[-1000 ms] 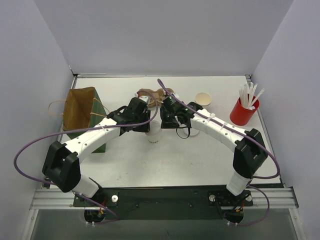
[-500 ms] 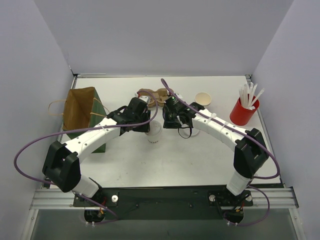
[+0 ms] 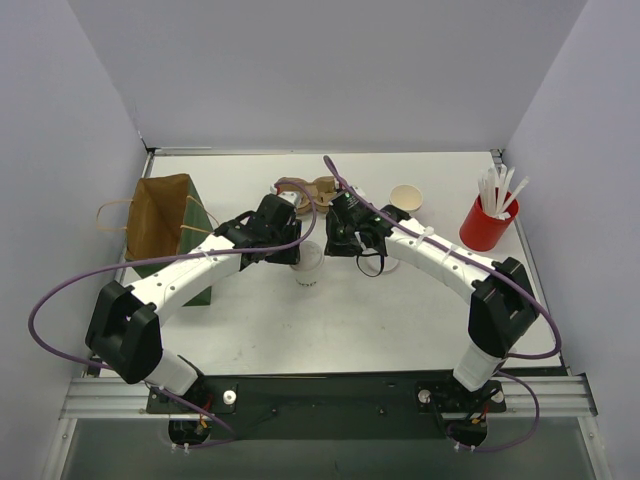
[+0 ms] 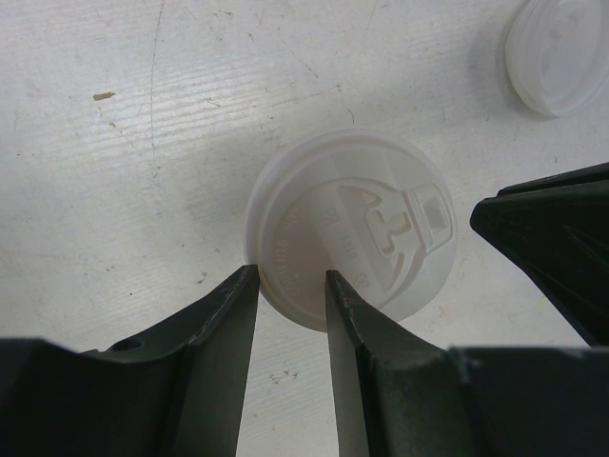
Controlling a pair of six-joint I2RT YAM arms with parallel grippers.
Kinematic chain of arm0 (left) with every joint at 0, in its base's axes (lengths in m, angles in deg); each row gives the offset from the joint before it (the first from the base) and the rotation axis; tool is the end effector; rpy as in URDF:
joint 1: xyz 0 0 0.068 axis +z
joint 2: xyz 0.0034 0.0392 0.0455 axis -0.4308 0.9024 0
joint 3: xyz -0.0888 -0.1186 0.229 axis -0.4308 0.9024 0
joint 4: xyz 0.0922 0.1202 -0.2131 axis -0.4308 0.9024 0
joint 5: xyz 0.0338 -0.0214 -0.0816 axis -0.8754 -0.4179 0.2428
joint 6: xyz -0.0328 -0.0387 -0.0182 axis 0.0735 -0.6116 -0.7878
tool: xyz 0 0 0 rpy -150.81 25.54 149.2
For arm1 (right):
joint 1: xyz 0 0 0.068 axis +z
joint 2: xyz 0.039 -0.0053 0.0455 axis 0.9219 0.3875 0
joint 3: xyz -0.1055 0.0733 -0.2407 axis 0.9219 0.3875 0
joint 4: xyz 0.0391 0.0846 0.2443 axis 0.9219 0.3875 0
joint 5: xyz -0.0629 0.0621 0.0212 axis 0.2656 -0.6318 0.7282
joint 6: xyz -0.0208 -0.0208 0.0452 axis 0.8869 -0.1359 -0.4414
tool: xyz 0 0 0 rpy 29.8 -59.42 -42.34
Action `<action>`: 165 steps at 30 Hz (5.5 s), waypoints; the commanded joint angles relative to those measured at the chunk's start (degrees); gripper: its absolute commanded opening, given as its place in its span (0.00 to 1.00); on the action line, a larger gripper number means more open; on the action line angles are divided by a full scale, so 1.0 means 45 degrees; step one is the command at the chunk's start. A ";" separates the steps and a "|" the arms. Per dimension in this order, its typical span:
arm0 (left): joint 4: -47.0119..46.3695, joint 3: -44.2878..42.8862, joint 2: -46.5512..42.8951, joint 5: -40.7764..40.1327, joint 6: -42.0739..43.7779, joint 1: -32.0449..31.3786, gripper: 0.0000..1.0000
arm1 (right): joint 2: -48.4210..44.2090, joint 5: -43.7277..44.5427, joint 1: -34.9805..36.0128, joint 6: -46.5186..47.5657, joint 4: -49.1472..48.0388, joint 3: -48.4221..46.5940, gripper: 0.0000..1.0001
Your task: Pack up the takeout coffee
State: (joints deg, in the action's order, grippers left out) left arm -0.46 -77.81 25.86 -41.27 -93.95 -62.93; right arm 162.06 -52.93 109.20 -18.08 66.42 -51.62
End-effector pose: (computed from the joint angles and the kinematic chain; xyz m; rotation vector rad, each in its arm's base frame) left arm 0.2568 -0.1921 0.2660 0.1994 2.4928 -0.3560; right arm 0.2839 0.2580 0.2789 -0.1240 2.3927 0.7606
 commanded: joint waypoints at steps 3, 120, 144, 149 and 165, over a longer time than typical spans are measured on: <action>0.0778 -0.0164 0.0275 -0.0190 0.0264 -0.0047 0.44 | -0.0563 -0.0030 0.0003 -0.0032 -0.0027 -0.0063 0.12; -0.0004 -0.0320 0.0861 0.0592 0.0011 0.0637 0.38 | 0.1547 -0.1143 -0.0036 0.0555 -0.1413 0.1498 0.12; 0.0348 -0.0651 0.0919 0.0338 0.0225 0.0500 0.38 | 0.0355 -0.0304 -0.0075 0.0710 -0.1573 0.1560 0.22; 0.0407 -0.0808 0.0997 0.0318 0.0264 0.0500 0.38 | 0.0570 0.0008 -0.0075 0.0906 -0.0635 -0.0061 0.23; 0.0407 -0.0926 0.1036 0.0357 0.0342 0.0500 0.38 | 0.0745 -0.0616 0.0003 0.0652 0.0365 -0.0923 0.24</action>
State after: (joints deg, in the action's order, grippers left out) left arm -0.70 -80.69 28.90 -39.49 -93.42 -60.37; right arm 164.79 -54.33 108.56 -14.19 66.13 -54.81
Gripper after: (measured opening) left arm 0.381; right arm 0.235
